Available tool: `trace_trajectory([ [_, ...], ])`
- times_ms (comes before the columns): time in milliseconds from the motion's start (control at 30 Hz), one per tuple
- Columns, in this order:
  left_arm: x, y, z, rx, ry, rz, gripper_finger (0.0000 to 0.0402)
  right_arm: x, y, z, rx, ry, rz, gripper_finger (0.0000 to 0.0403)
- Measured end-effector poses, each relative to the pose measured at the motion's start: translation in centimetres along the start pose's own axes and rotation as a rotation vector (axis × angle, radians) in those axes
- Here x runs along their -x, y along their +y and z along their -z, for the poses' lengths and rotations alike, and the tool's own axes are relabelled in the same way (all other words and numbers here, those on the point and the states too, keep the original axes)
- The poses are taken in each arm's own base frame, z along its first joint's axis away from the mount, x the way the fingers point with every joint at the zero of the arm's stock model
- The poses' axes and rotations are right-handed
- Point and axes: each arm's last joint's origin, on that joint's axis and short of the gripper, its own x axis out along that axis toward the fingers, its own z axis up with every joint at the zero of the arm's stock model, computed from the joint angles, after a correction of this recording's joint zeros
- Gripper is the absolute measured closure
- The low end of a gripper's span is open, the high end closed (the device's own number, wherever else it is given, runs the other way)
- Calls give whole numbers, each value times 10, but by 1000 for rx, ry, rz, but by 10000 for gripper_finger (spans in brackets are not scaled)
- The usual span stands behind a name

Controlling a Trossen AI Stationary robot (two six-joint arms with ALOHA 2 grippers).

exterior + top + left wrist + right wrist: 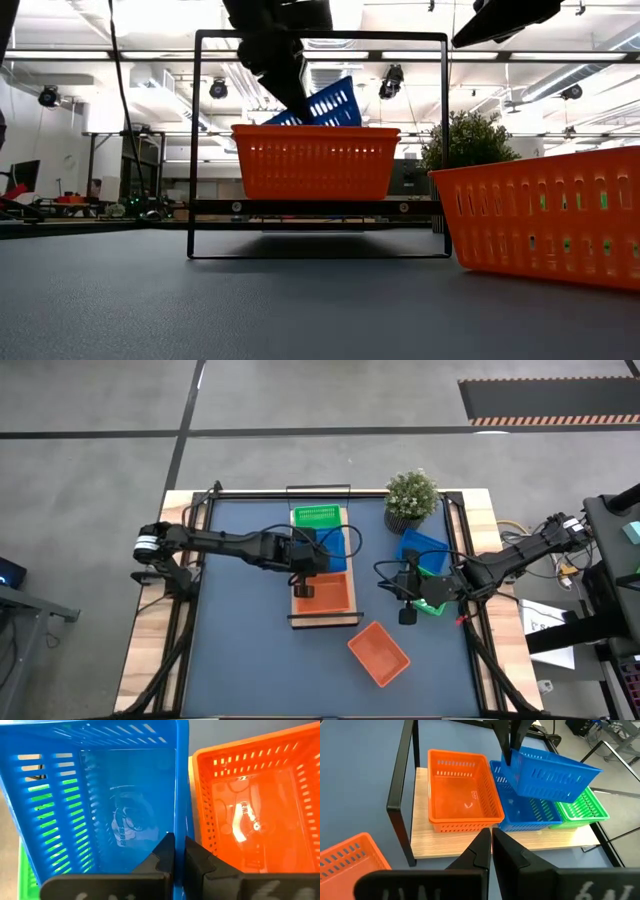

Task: Stack baskets on shelf by color
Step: Stack the bottom blue bin on top of the blue bin on the shelf

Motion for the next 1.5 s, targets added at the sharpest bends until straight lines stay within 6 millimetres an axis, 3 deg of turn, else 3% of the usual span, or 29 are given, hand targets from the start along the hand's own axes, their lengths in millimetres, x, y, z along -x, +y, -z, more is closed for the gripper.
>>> trace_trajectory([
  [167,0,0,0,0,-1,10,395,0,0,0,-7,0,0,394],
  [467,1,0,0,-1,-4,12,328,0,0,0,-20,0,0,394],
  [633,6,1,-1,3,-18,10,310,0,0,0,-20,0,0,394],
  [933,40,0,6,2,-63,20,307,-1,1,-4,-35,-37,-1,394],
  [1167,60,-13,34,3,-163,36,309,-12,1,-5,-25,-43,19,394],
  [1333,55,-16,63,38,-202,26,309,-29,-12,-4,-77,-9,83,394],
  [1500,42,-18,92,62,-214,3,309,-51,-41,0,-193,52,121,394],
])
